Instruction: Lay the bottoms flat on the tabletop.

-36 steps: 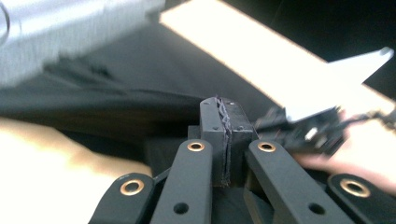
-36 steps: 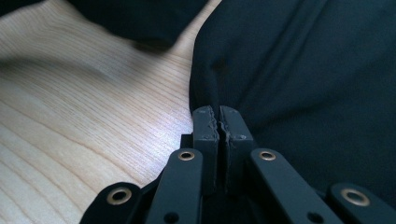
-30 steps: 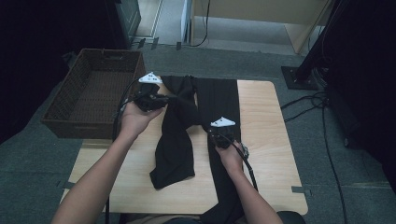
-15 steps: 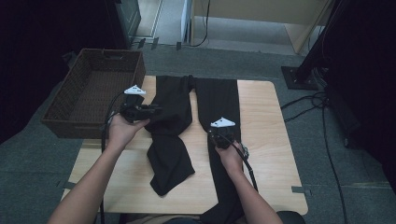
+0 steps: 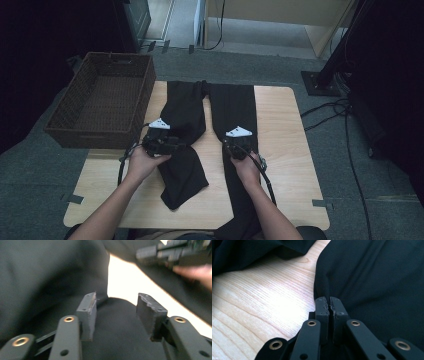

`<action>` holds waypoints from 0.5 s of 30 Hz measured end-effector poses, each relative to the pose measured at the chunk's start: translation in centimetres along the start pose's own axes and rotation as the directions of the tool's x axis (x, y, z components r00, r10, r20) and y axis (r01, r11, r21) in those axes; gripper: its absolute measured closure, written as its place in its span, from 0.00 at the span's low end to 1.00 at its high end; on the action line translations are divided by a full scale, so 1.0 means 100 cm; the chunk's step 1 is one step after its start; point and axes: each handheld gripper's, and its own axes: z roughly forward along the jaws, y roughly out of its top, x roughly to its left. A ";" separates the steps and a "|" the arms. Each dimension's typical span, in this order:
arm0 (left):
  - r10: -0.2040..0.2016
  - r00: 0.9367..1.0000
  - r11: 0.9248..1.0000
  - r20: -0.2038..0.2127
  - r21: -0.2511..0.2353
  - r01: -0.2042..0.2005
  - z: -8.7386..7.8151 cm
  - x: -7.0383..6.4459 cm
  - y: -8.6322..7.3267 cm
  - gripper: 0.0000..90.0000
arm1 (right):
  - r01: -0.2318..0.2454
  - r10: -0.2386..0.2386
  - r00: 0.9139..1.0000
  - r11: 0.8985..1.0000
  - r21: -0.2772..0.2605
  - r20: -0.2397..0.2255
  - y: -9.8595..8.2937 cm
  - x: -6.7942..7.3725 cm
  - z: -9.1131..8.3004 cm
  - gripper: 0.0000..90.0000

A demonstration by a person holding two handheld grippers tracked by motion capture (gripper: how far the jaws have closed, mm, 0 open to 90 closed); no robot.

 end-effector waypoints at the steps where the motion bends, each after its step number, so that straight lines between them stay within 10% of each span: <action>1: 0.006 1.000 1.000 -0.001 0.009 -0.006 0.004 -0.002 -0.004 0.53 | 0.003 -0.003 1.000 1.000 -0.001 0.000 0.000 0.000 0.000 0.96; 15: 0.038 0.997 0.999 -0.067 0.006 -0.038 0.034 -0.004 -0.026 0.54 | 0.006 -0.005 1.000 1.000 -0.015 0.008 -0.002 0.001 0.000 0.96</action>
